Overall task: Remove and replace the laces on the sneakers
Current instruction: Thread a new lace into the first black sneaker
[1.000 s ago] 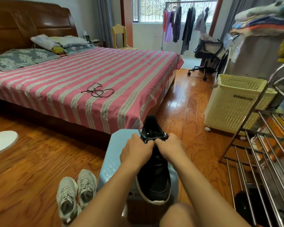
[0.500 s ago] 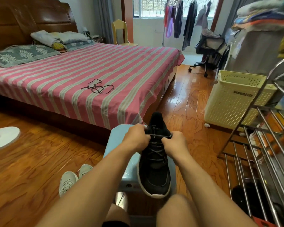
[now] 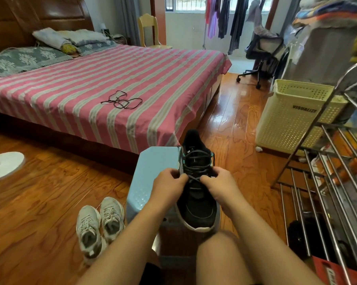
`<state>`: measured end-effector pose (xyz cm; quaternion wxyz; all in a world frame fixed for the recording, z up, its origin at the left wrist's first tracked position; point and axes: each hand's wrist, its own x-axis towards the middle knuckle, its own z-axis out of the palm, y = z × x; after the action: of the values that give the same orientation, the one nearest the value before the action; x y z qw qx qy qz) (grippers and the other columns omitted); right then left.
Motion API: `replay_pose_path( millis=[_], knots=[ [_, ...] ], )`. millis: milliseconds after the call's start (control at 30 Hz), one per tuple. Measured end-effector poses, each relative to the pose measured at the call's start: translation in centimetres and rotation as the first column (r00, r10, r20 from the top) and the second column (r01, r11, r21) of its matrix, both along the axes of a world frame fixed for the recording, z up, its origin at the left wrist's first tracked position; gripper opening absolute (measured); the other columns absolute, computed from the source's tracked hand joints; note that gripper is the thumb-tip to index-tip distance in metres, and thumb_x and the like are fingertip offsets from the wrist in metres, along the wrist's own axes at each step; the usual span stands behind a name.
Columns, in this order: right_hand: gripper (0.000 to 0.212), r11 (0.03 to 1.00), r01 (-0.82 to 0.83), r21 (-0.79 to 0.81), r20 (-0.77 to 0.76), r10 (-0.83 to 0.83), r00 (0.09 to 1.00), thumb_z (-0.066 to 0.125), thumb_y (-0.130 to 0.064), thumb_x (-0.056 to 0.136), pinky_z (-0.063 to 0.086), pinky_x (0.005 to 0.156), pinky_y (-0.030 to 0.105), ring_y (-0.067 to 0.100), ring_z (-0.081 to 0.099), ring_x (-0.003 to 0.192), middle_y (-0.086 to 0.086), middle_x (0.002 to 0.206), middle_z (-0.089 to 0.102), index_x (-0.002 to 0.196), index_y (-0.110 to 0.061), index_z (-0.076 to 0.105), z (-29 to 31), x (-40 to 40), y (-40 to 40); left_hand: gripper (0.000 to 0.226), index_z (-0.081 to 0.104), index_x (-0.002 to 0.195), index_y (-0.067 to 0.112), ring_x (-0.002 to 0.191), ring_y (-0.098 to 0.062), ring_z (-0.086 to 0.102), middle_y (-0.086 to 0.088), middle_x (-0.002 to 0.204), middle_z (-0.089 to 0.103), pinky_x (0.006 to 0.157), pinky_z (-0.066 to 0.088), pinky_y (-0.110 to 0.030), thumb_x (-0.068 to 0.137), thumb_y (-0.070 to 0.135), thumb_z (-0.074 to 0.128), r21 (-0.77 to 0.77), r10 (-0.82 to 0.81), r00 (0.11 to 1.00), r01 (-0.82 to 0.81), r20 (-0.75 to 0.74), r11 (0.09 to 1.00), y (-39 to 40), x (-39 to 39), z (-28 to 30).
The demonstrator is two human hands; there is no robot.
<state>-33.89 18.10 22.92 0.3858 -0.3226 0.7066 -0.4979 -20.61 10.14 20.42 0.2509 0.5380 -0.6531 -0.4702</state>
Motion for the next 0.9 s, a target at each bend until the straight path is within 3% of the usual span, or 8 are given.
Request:
replay_pose_path(
  millis=[100, 200, 367, 433, 533, 700, 800, 900],
  knots=[
    [0.017, 0.981, 0.179, 0.070, -0.088, -0.173, 0.981, 0.065, -0.031, 0.086, 0.060, 0.081, 0.047, 0.023, 0.069, 0.087, 0.001, 0.096, 0.071, 0.103, -0.027, 0.064, -0.3, 0.8, -1.5, 0.023, 0.061, 0.104, 0.017, 0.085, -0.015, 0.064, -0.001, 0.098, 0.067, 0.068, 0.051, -0.030, 0.091, 0.035, 0.068, -0.031, 0.016, 0.993, -0.013, 0.116, 0.999, 0.1, -1.1, 1.2],
    [0.020, 0.956, 0.278, 0.094, -0.089, -0.270, 0.959, 0.060, -0.036, 0.087, 0.061, 0.078, 0.046, 0.023, 0.067, 0.084, 0.001, 0.096, 0.068, 0.104, -0.026, 0.061, -0.5, 1.4, -2.1, 0.031, 0.059, 0.102, 0.019, 0.083, -0.015, 0.063, -0.001, 0.098, 0.065, 0.068, 0.052, -0.032, 0.085, 0.044, 0.066, -0.032, 0.028, 0.989, -0.024, 0.148, 0.999, 0.5, -1.5, 1.4],
    [0.011, 0.959, 0.265, 0.102, -0.211, -0.240, 0.948, 0.063, -0.028, 0.091, 0.060, 0.069, 0.037, 0.019, 0.067, 0.077, -0.001, 0.086, 0.070, 0.100, -0.024, 0.068, -1.0, 1.6, -1.9, 0.037, 0.055, 0.105, 0.015, 0.083, -0.021, 0.060, -0.005, 0.102, 0.058, 0.063, 0.046, -0.033, 0.087, 0.047, 0.063, -0.085, 0.026, 0.962, -0.003, 0.272, 0.996, 0.9, -2.3, 1.5],
    [0.008, 0.961, 0.246, 0.127, -0.268, -0.206, 0.941, 0.066, -0.027, 0.087, 0.061, 0.069, 0.040, 0.021, 0.068, 0.073, 0.000, 0.080, 0.070, 0.092, -0.023, 0.070, -0.7, 1.2, -2.1, 0.034, 0.057, 0.100, 0.014, 0.083, -0.024, 0.060, -0.007, 0.099, 0.060, 0.061, 0.043, -0.034, 0.088, 0.046, 0.062, -0.125, 0.064, 0.949, -0.026, 0.309, 0.992, 1.0, -2.6, 2.0],
    [0.008, 0.954, 0.228, 0.197, -0.408, -0.132, 0.903, 0.068, -0.029, 0.084, 0.050, 0.054, 0.028, 0.016, 0.063, 0.067, -0.002, 0.076, 0.066, 0.090, -0.023, 0.069, 0.0, 0.7, -2.0, 0.031, 0.057, 0.087, 0.015, 0.079, -0.027, 0.060, -0.006, 0.088, 0.062, 0.061, 0.042, -0.034, 0.087, 0.045, 0.063, -0.169, 0.071, 0.926, -0.008, 0.370, 0.986, 0.8, -2.3, 2.6],
    [0.016, 0.963, 0.210, 0.171, -0.616, -0.062, 0.785, 0.060, -0.031, 0.086, 0.037, 0.058, 0.029, 0.024, 0.056, 0.072, 0.000, 0.079, 0.056, 0.091, -0.017, 0.064, 0.5, 0.8, -1.9, 0.011, 0.057, 0.082, 0.014, 0.087, -0.036, 0.063, -0.012, 0.092, 0.067, 0.068, 0.046, -0.035, 0.084, 0.019, 0.065, -0.199, -0.036, 0.880, 0.146, 0.474, 0.969, 0.0, -2.7, 4.2],
    [0.017, 0.974, 0.149, 0.168, -0.598, -0.020, 0.801, 0.060, -0.027, 0.088, 0.038, 0.066, 0.030, 0.028, 0.052, 0.078, 0.003, 0.084, 0.056, 0.098, -0.015, 0.068, 0.7, 0.5, -2.4, 0.010, 0.057, 0.079, 0.012, 0.086, -0.037, 0.066, -0.013, 0.090, 0.068, 0.070, 0.053, -0.036, 0.082, 0.017, 0.065, -0.146, -0.059, 0.890, 0.140, 0.452, 0.979, -1.1, -2.0, 4.6],
    [0.018, 0.986, 0.078, 0.146, -0.543, 0.014, 0.840, 0.063, -0.022, 0.085, 0.054, 0.072, 0.036, 0.026, 0.062, 0.082, 0.002, 0.088, 0.067, 0.100, -0.016, 0.069, 0.8, 0.4, -2.1, 0.010, 0.067, 0.073, 0.007, 0.071, -0.036, 0.072, -0.017, 0.075, 0.070, 0.069, 0.064, -0.048, 0.075, 0.017, 0.066, -0.047, -0.100, 0.954, 0.118, 0.282, 0.992, -2.5, -0.8, 4.2]
  ],
)
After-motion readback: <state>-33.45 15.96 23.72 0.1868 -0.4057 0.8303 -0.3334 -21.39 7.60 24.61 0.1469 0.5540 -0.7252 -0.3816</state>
